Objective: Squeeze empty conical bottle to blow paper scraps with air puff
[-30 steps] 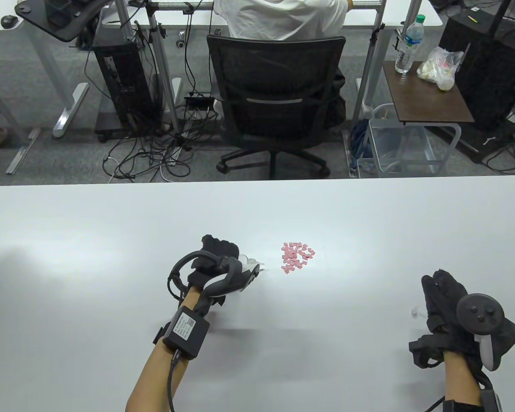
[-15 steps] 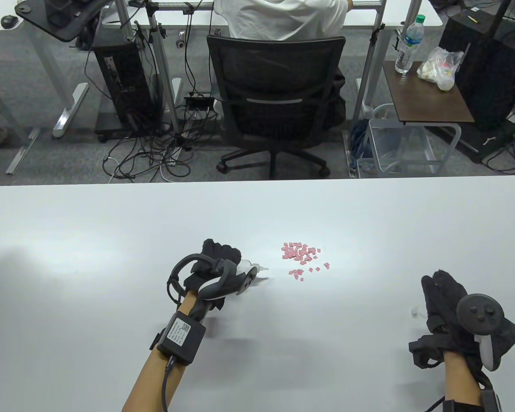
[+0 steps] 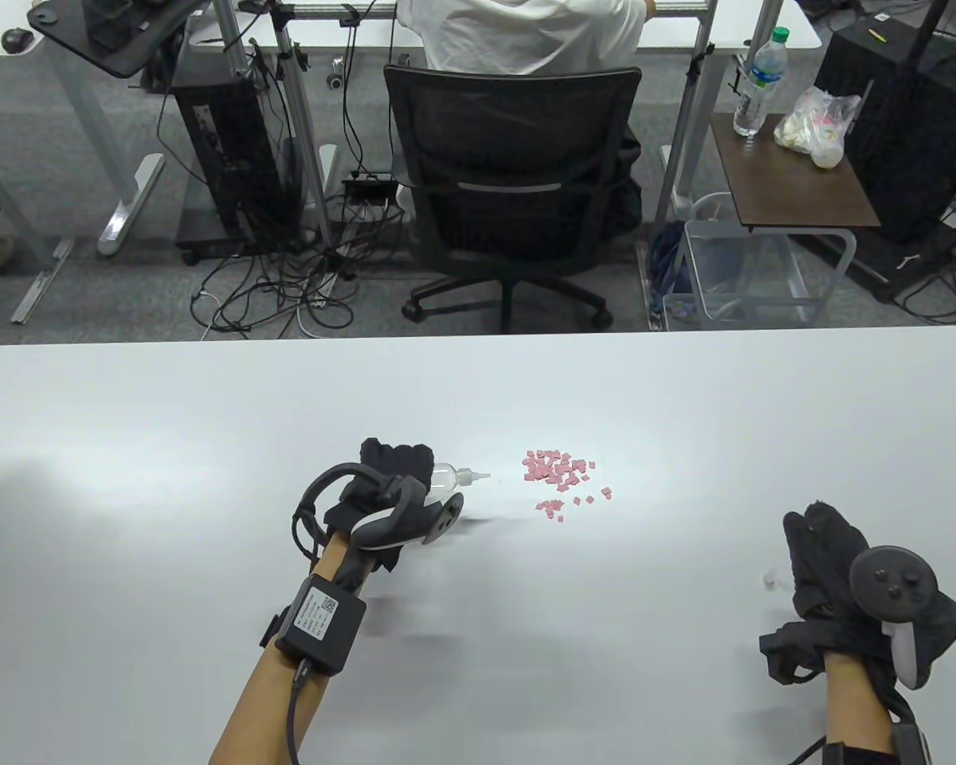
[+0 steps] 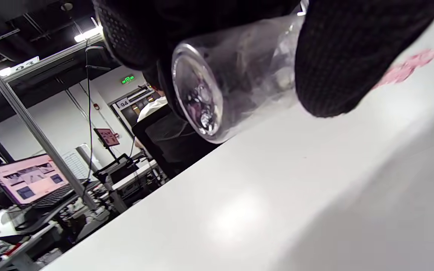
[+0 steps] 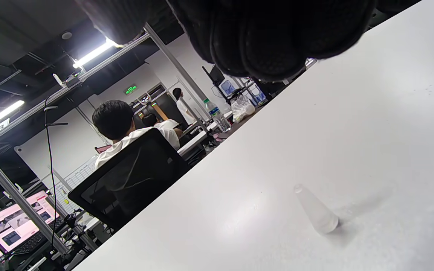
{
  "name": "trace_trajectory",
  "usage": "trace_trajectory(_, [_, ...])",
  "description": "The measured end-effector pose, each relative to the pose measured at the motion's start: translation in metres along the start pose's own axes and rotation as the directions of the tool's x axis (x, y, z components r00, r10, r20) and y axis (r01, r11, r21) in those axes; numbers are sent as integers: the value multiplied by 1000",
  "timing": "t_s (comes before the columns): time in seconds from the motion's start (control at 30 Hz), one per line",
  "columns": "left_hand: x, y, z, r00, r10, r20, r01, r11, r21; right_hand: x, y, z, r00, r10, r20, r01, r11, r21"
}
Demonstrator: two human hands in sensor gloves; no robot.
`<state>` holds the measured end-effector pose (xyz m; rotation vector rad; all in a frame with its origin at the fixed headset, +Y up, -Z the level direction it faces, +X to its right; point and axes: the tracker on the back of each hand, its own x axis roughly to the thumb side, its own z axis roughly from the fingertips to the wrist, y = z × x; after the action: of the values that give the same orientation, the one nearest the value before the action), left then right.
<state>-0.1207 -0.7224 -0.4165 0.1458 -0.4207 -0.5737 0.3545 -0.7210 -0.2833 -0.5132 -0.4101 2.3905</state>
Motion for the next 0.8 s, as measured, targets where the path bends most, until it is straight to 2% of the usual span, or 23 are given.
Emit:
trace_trajectory(0.23, [2, -6, -20, 995, -77, -60, 75, 997, -34, 0, 1, 0, 1000, -1, 7, 1, 1000, 4])
trace_trajectory(0.3, [5, -7, -23, 993, -96, -65, 95, 995, -12, -1, 1, -1, 1000, -1, 0, 1, 1000, 5])
trace_trajectory(0.37, [6, -6, -24, 996, -77, -55, 76, 997, -6, -2, 0, -1, 1000, -7, -5, 7, 1000, 4])
trace_trajectory(0.4, [6, -5, -22, 997, -61, -52, 63, 997, 55, -3, 0, -1, 1000, -11, -6, 12, 1000, 3])
trace_trajectory(0.47, [6, -7, -21, 998, -48, -38, 49, 998, 28, -3, -1, -1, 1000, -12, -8, 12, 1000, -2])
trace_trajectory(0.53, [4, -8, -19, 997, -50, -54, 53, 997, 60, -3, -1, -1, 1000, -13, -7, 13, 1000, -3])
trace_trajectory(0.6, [1, -11, -20, 999, 18, -42, -18, 1000, 7, -3, -1, -1, 1000, -17, -7, 17, 1000, -3])
trace_trajectory(0.67, [3, -13, -20, 998, -18, -54, 18, 1000, -3, -3, -1, -1, 1000, -18, -4, 18, 1000, 2])
trace_trajectory(0.73, [6, -14, -20, 997, -76, -28, 77, 997, 19, -3, -1, -1, 1000, -19, 2, 19, 1000, 1])
trace_trajectory(0.77, [5, -14, -21, 998, -60, -36, 62, 997, 55, -3, -1, -1, 1000, -19, 4, 19, 1000, 1])
trace_trajectory(0.8, [4, -14, -21, 999, -24, -43, 25, 999, 39, -3, -1, -1, 1000, -18, 4, 18, 1000, -1])
